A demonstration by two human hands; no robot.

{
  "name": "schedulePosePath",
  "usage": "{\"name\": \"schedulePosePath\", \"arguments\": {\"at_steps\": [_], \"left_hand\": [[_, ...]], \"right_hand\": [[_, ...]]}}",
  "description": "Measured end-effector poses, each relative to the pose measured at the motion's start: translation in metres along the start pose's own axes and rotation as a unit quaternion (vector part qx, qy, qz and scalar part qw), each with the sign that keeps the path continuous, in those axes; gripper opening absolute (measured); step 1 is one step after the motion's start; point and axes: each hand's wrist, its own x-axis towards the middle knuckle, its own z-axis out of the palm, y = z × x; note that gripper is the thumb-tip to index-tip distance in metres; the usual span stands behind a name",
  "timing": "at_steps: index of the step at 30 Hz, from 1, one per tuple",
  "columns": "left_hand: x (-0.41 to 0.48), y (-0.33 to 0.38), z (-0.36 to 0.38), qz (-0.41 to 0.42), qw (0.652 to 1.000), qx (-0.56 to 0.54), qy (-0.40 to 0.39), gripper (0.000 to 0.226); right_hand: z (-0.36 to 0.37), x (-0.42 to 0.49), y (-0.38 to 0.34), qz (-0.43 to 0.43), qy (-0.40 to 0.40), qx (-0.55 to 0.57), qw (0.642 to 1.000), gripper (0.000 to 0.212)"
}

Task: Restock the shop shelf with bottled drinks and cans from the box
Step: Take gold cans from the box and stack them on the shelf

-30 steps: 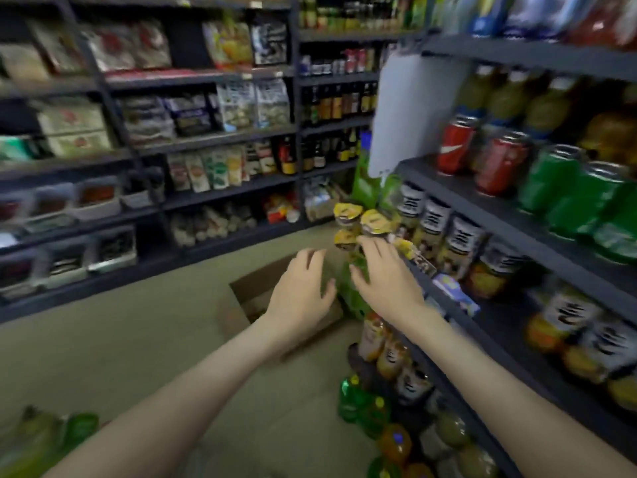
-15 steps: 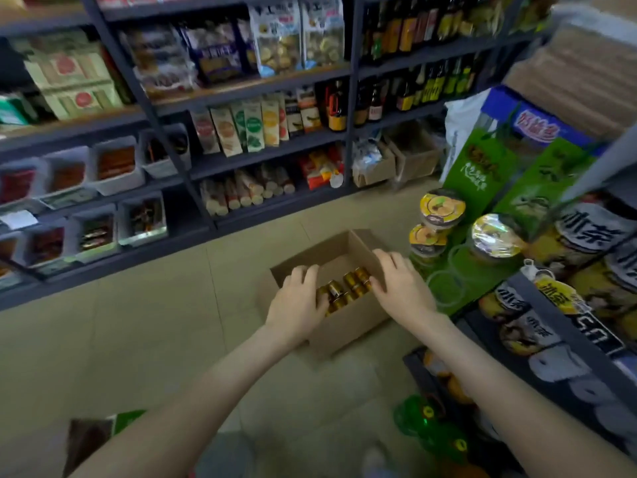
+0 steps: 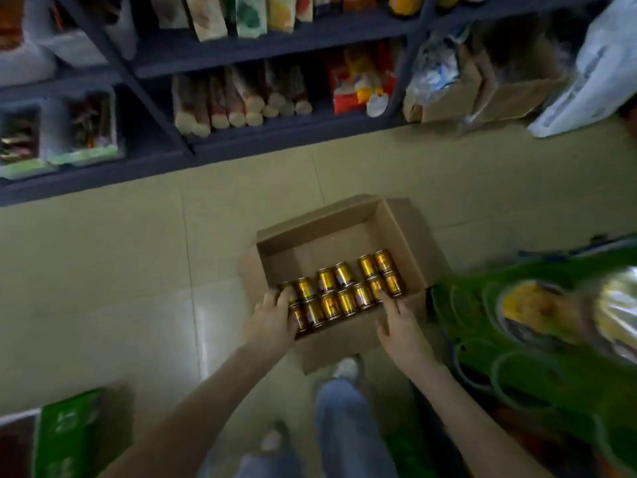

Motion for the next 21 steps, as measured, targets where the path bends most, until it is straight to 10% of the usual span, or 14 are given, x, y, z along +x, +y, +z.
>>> {"name": "schedulePosePath", "arguments": {"at_steps": [11,21], "left_hand": [[0.244,-0.091,0.211,0.027,0.999,0.042,-0.011,0.067],[0.369,-0.084,0.333,0.032,0.996,0.010,-0.084,0.065]], "right_hand": [[0.242,0.262,0.076,0.023,-0.106,0.041,0.993,0.082],[0.309,0.431,0.154,0.049,-0.071,0.023,0.996,0.085]]}}
